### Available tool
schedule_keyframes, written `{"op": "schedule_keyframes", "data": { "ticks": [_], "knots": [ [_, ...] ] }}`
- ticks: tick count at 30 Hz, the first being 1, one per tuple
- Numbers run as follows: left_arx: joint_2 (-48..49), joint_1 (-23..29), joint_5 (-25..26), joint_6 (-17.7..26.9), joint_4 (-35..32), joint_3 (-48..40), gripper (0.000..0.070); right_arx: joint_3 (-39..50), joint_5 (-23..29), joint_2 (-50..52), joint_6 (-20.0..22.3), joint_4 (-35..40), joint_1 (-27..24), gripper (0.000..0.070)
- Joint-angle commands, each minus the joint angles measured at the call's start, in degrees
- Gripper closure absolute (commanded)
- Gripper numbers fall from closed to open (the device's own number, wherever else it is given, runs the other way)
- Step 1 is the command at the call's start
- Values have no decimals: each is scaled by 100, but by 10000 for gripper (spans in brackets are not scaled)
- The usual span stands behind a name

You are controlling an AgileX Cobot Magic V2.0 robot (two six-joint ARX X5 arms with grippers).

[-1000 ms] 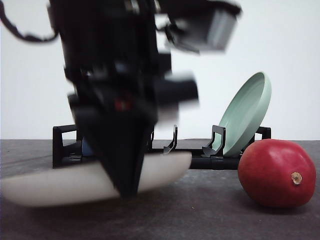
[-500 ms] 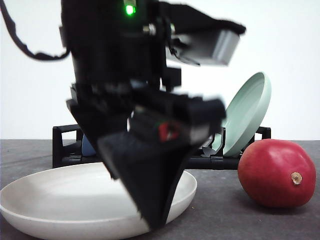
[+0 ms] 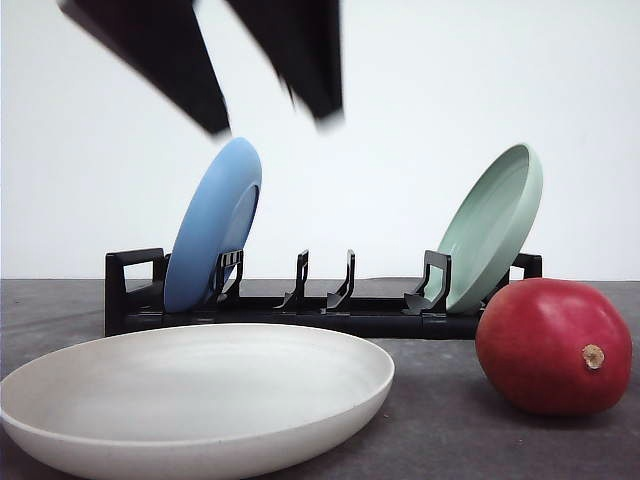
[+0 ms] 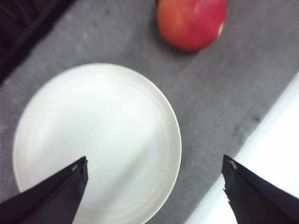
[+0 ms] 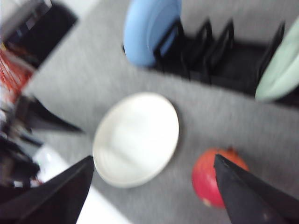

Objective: Place pomegranate in white plate

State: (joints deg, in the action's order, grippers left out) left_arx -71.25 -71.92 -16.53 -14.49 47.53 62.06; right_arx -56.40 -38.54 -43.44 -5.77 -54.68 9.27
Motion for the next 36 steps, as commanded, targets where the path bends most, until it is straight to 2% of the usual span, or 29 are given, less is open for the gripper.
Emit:
{"op": "schedule_keyframes", "data": {
  "ticks": [1, 6, 10, 14, 19, 27, 36],
  "knots": [
    [197, -90, 17, -129, -19, 50, 143, -80, 219, -182, 99, -97, 223, 183],
    [1037, -202, 56, -374, 103, 50, 144, -57, 828, -788, 144, -279, 716, 143],
    [1661, -333, 54, -549, 289, 48, 144, -57, 1066, -1324, 55, -281, 927, 137],
    [2311, -422, 42, -613, 544, -7, 145, -57, 1344, -1885, 38, -258, 1079, 68],
    [3260, -422, -13, -851, 518, -453, 145, -57, 1594, -2564, 36, -108, 1197, 4],
    [4722, -422, -42, -1512, 658, -1231, 146, -57, 1657, -3648, 18, 263, 1313, 0],
    [5278, -422, -43, -1641, 812, -1231, 146, -57, 1699, -4819, -32, 631, 1543, 0]
  ]
}}
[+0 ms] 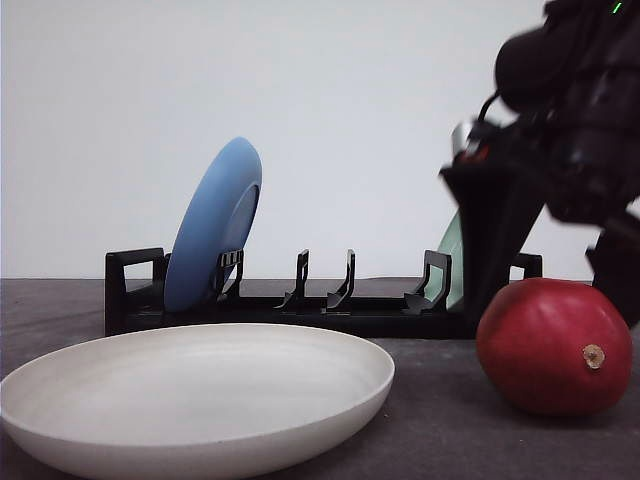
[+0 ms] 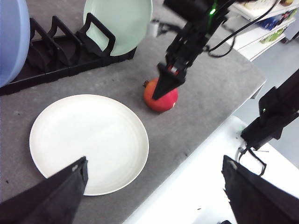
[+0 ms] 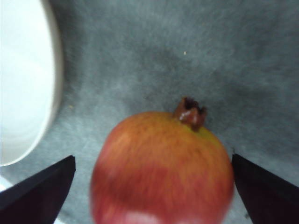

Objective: Place pomegranate in white plate

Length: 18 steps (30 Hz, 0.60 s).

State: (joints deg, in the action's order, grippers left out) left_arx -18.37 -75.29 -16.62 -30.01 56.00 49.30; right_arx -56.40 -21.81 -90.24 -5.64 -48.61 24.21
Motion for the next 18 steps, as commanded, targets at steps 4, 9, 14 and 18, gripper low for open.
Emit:
{"op": "schedule_keyframes", "data": {
  "ticks": [4, 9, 14, 18],
  "knots": [
    [-8, -85, -31, -116, -36, 46, 146, -57, 223, -388, -141, 61, 170, 43],
    [-9, -85, -33, -111, -34, 46, 146, -68, 278, -415, -197, 51, 262, 246],
    [-9, -85, -35, -111, -45, 46, 146, -343, 408, -415, -237, -360, 320, 300],
    [-9, -85, -39, -91, -71, 46, 146, -824, 572, -415, -239, -806, 537, 300]
  ]
}}
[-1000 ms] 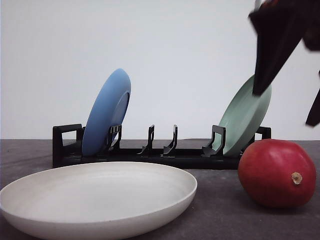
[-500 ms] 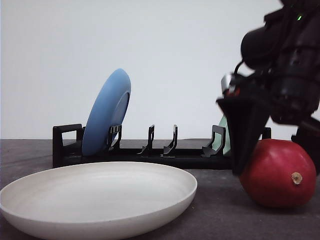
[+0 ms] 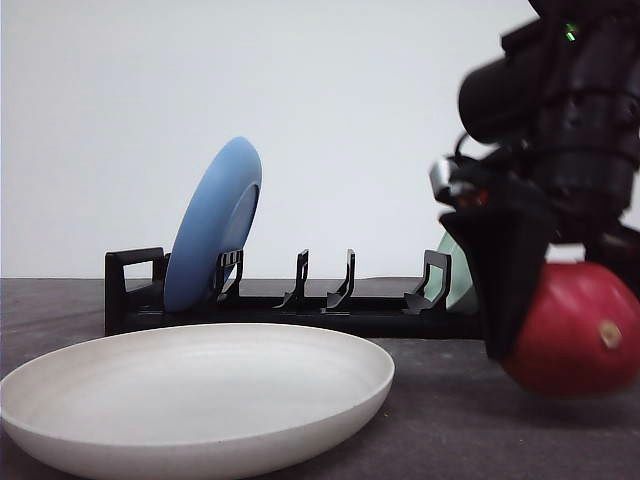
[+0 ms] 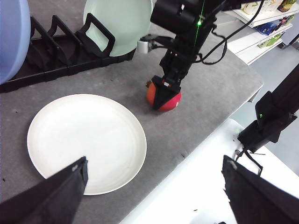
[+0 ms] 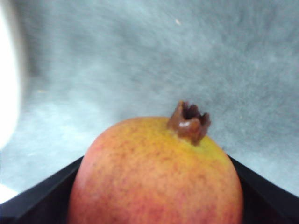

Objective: Place pomegranate in white plate

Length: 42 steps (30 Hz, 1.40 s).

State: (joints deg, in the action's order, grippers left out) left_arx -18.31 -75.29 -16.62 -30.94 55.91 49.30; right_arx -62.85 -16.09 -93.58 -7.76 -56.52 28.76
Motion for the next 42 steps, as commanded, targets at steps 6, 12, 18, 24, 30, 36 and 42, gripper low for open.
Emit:
{"op": "schedule_keyframes", "data": {
  "ticks": [6, 12, 18, 24, 30, 36, 42],
  "knots": [
    [-15, -85, -42, 4, -169, 46, 145, -801, -50, -81, -171, 79, 649, 300],
    [-15, -85, -39, 2, -170, 46, 145, -977, -399, -82, -396, 996, 1337, 299],
    [-15, -85, -37, 0, -170, 46, 145, -977, -470, -85, -518, 2013, 1956, 299],
    [-15, -85, -33, -2, -170, 46, 145, -977, -294, -87, -533, 2524, 2367, 299],
    [-15, -85, -33, -2, -170, 46, 145, -977, -8, -95, -537, 2611, 2561, 299],
    [-15, -85, -33, 0, -168, 46, 145, -977, 3, -259, -567, 2648, 2592, 299],
    [-15, -85, -33, 0, -164, 46, 145, -977, 0, -620, -580, 2627, 2591, 299]
  ]
}}
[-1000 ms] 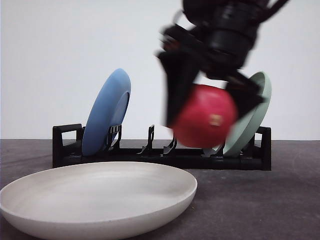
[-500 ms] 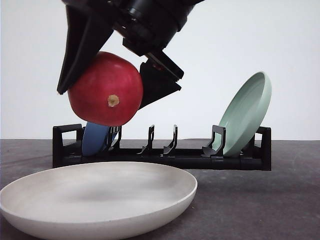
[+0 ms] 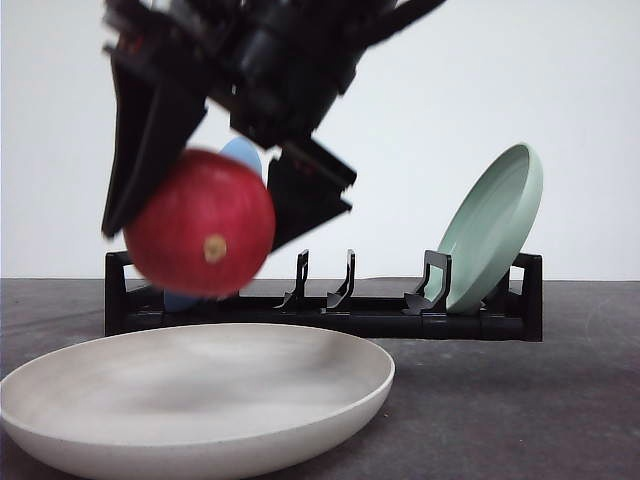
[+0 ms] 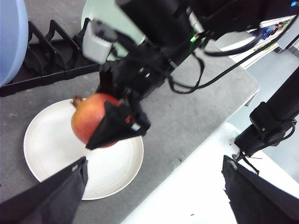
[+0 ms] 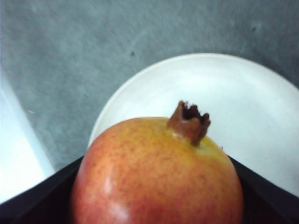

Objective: Place pomegranate in white plate

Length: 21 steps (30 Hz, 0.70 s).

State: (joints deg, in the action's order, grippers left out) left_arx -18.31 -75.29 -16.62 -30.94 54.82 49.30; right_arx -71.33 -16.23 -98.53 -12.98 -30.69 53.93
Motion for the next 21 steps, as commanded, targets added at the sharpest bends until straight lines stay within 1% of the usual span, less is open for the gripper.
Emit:
{"op": "schedule_keyframes", "data": {
  "ticks": [1, 9, 21],
  "knots": [
    [-15, -85, -33, 0, -54, 46, 145, -129, 13, -189, -58, 43, 76, 299],
    [-15, -85, -33, 2, -52, 46, 145, -129, 12, -578, -58, -25, 74, 299],
    [-15, -85, -33, 2, -47, 46, 145, -129, 22, -646, -70, -254, 55, 290]
  ]
}}
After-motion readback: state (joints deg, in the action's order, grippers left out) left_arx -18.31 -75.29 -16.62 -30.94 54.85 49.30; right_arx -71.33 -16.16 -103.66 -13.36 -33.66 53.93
